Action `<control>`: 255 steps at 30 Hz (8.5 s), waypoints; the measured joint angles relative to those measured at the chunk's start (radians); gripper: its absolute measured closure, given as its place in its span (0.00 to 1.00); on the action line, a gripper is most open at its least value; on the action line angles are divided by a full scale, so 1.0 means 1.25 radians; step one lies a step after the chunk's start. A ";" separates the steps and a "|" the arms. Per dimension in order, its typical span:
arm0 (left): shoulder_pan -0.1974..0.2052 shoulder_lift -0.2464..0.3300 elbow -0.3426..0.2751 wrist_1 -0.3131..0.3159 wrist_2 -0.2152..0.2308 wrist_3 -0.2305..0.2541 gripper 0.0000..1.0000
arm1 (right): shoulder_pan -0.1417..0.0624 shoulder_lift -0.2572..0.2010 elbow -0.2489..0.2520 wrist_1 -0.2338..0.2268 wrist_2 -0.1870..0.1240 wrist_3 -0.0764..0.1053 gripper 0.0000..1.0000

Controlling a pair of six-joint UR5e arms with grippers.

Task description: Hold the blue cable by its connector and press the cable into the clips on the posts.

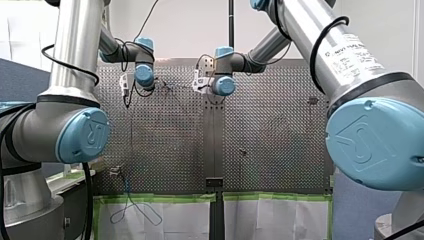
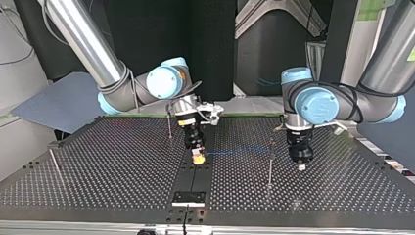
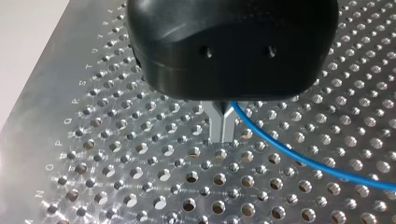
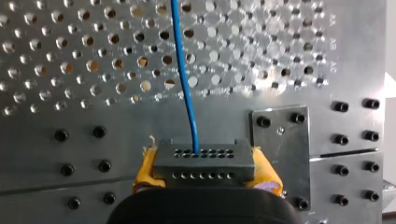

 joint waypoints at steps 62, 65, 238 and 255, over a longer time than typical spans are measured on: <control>-0.039 0.075 -0.046 -0.222 0.001 -0.144 0.00 | -0.016 0.017 0.000 0.015 -0.002 0.000 1.00; -0.046 0.089 -0.059 -0.228 0.001 -0.139 0.00 | -0.016 0.017 0.000 0.015 -0.002 0.000 1.00; -0.336 -0.142 0.054 0.005 -0.224 -0.051 1.00 | -0.050 0.037 0.104 0.052 0.022 -0.006 1.00; -0.365 -0.180 -0.012 0.086 -0.226 -0.047 1.00 | -0.098 0.035 0.233 0.055 0.084 -0.005 1.00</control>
